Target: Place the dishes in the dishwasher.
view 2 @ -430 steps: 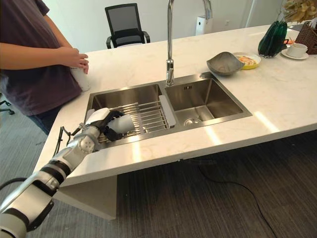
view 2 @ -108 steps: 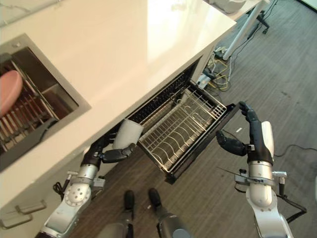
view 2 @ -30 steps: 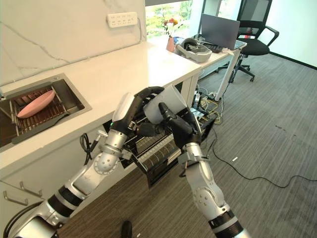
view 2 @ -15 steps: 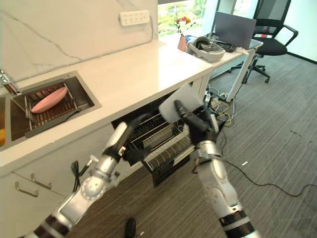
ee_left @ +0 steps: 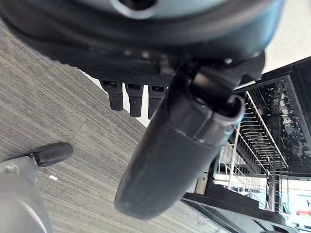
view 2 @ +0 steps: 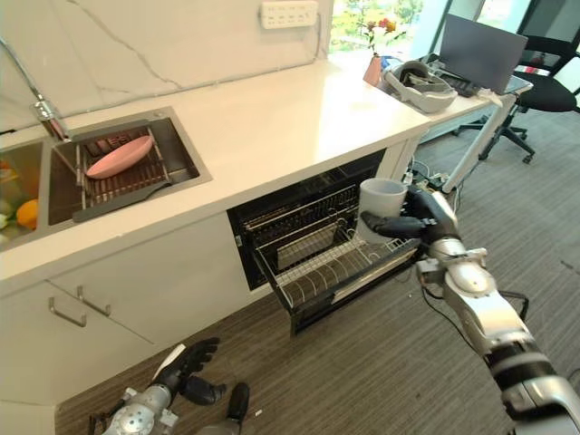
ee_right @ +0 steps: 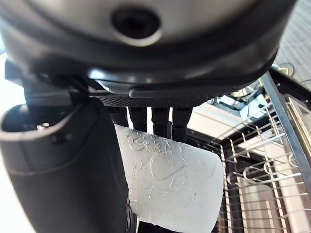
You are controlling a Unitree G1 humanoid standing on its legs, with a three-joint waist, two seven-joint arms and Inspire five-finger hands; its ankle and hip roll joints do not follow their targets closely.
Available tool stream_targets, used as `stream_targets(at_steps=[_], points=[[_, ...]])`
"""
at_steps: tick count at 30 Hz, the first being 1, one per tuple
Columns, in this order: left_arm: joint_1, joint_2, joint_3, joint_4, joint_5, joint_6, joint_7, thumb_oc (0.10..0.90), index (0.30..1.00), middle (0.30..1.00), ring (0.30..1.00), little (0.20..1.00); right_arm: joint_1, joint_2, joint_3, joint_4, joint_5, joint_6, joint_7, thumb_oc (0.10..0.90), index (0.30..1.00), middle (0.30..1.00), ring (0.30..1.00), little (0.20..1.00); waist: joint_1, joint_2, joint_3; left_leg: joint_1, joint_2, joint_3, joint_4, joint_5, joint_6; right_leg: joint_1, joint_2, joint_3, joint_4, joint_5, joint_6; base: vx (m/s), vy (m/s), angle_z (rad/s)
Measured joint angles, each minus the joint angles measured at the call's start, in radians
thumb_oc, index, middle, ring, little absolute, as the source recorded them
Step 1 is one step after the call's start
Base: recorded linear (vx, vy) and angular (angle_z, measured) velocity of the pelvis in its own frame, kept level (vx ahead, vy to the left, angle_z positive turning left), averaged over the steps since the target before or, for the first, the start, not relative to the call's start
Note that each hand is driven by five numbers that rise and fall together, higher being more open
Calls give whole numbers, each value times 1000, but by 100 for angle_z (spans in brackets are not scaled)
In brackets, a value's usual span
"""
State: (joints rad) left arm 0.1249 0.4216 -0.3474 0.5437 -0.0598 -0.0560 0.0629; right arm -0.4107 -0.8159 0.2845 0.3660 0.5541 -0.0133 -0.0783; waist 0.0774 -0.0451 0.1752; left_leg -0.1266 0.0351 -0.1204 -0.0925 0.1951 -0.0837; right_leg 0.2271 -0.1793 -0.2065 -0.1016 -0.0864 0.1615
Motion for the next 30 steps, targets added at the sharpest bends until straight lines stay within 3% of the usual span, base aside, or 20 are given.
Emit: stream_targets(at_steps=[7, 12, 14, 15, 18, 25, 28, 30], points=[[-22, -67, 64, 281, 21, 8, 60, 800, 900, 900, 900, 900, -142, 62, 86, 323, -168, 67, 9, 400, 300, 300, 300, 300, 97, -14, 8, -68, -13, -34, 0, 20, 3, -19, 11, -72, 2, -12, -6, -3, -27, 34], [-8, -82, 94, 398, 33, 43, 84, 800, 900, 900, 900, 900, -215, 147, 81, 441, -222, 77, -2, 400, 300, 300, 300, 300, 123, -23, 22, -78, -25, -48, 1, 20, 4, -14, 11, -98, 2, -17, -1, 20, -18, 21], [-1, -88, 88, 412, 34, 44, 88, 800, 900, 900, 900, 900, -217, 209, 21, 501, -224, 75, -20, 483, 425, 425, 425, 425, 139, -27, 30, -87, -33, -67, 0, 21, 3, -12, 11, -122, 1, -27, 0, 21, 2, 28], [4, -94, 88, 416, 34, 44, 89, 800, 900, 900, 900, 900, -217, 228, 22, 510, -224, 82, -17, 800, 900, 900, 900, 900, 143, -25, 31, -96, -38, -76, 0, 23, 3, -13, 11, -132, 2, -32, 0, 29, 5, 26], [-5, -100, 88, 446, 42, 44, 91, 800, 900, 900, 900, 900, -217, 262, 25, 511, -244, 83, -11, 800, 900, 900, 900, 900, 151, -22, 36, -97, -46, -87, 0, 26, 4, -1, 10, -149, 2, -33, 0, 35, -7, 18], [-60, -102, 90, 472, 91, 44, 109, 800, 900, 900, 900, 900, -230, 251, 38, 418, -274, 84, -1, 800, 900, 900, 900, 900, 155, -23, 35, -96, -60, -93, 0, 24, 6, 10, 1, -166, 2, -33, 2, 11, 12, 8], [-75, -104, 102, 463, 102, 45, 114, 800, 900, 900, 900, 900, -180, 163, 19, 150, -291, 100, 3, 800, 900, 900, 900, 900, 131, -23, 35, -89, -70, -92, 0, 32, 18, 20, -8, -171, 2, -32, 5, 0, 13, 7], [-78, -116, 138, 445, 101, 45, 123, 800, 900, 900, 900, 900, -34, 94, -74, -60, -273, 85, 11, 800, 900, 900, 900, 900, 130, -30, 34, -73, -78, -96, 0, 30, 20, 39, -13, -176, 3, -29, 6, -14, 1, 9]])
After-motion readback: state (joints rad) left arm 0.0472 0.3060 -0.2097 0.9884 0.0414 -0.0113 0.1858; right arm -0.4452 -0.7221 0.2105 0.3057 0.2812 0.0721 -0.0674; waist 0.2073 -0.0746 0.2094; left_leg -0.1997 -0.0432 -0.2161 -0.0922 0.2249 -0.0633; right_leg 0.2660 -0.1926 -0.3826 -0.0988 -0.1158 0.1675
